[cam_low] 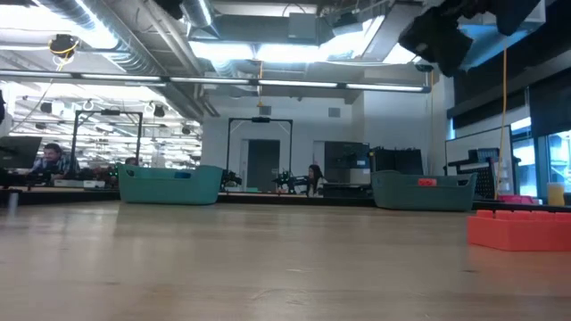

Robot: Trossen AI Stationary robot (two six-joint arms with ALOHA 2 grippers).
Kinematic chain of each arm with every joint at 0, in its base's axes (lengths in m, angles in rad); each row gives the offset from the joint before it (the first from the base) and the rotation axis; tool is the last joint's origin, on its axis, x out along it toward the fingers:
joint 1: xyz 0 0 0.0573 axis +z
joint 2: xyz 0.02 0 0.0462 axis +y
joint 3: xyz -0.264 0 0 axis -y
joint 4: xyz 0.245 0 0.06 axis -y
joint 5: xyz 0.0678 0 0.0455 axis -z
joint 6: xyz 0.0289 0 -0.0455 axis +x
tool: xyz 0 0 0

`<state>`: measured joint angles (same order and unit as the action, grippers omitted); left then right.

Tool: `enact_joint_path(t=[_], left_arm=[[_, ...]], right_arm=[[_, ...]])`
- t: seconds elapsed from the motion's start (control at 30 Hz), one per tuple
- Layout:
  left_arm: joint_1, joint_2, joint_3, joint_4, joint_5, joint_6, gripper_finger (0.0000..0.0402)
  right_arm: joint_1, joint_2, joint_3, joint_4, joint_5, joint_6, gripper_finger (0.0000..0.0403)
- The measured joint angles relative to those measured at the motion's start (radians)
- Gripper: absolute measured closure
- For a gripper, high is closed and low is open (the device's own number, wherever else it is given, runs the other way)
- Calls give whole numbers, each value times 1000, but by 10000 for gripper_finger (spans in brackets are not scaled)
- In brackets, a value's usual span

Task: Sort & place blocks by color
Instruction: Put the orange game piece into the dark blue bin

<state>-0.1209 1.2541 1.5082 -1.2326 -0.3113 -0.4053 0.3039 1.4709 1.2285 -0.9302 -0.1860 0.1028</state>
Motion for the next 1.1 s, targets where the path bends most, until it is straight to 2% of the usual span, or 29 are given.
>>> enact_joint_path(t=[0.2, 0.37, 0.8, 0.97, 1.1], left_arm=[[0, 2, 0, -19, -12, 23, 231], [0, 2, 0, -41, -12, 23, 231], [0, 2, 0, -58, -13, 22, 231], [0, 2, 0, -58, -13, 22, 231], [0, 2, 0, -58, -13, 22, 231]], right_arm=[[55, 14, -155, 276, 1, 79, 132], [96, 67, -242, 415, 16, 107, 132], [118, 296, -271, 474, 60, 131, 132], [117, 330, -265, 472, 73, 134, 133], [117, 329, -263, 474, 89, 133, 163]])
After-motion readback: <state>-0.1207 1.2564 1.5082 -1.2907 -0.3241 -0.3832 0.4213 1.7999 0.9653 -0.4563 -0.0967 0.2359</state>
